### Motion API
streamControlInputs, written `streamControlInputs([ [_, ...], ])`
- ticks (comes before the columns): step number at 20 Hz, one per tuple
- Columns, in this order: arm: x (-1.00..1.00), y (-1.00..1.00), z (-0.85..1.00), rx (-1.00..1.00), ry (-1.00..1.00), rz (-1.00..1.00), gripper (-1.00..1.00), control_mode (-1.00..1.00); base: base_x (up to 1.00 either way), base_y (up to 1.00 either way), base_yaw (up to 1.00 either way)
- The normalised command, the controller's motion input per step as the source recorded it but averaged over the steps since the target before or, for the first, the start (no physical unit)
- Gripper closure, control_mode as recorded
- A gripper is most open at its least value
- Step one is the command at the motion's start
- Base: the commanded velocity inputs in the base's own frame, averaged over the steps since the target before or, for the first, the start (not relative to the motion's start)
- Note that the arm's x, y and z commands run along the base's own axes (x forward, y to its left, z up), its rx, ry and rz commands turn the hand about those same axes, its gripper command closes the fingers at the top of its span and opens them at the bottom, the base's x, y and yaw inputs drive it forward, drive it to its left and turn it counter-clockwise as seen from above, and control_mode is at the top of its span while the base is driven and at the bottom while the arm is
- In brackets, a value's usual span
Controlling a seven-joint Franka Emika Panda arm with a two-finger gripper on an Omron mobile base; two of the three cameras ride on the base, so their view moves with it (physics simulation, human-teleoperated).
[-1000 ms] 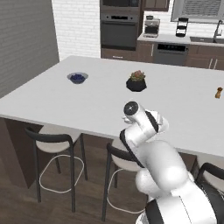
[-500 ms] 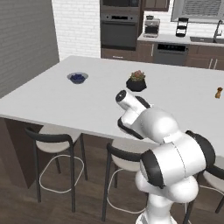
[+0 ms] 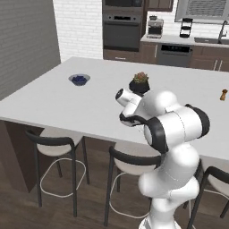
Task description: Start the toaster. Once the lever pops up, take the bread to the plate on the dining counter.
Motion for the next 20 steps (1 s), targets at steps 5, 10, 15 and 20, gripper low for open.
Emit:
streamControlInputs([
  [5,0.38,-0.10,-0.26,-0.01,0.07,-0.18,1.00,-1.00,0.00,0.00,0.00],
  [10,0.23,0.00,-0.26,0.00,0.03,-0.15,1.00,-1.00,0.00,0.00,0.00],
  [15,0.18,0.00,-0.31,-0.01,0.02,-0.15,1.00,-1.00,0.00,0.00,0.00],
  [20,0.16,-0.08,-0.37,-0.01,0.00,-0.15,1.00,-1.00,0.00,0.00,0.00],
])
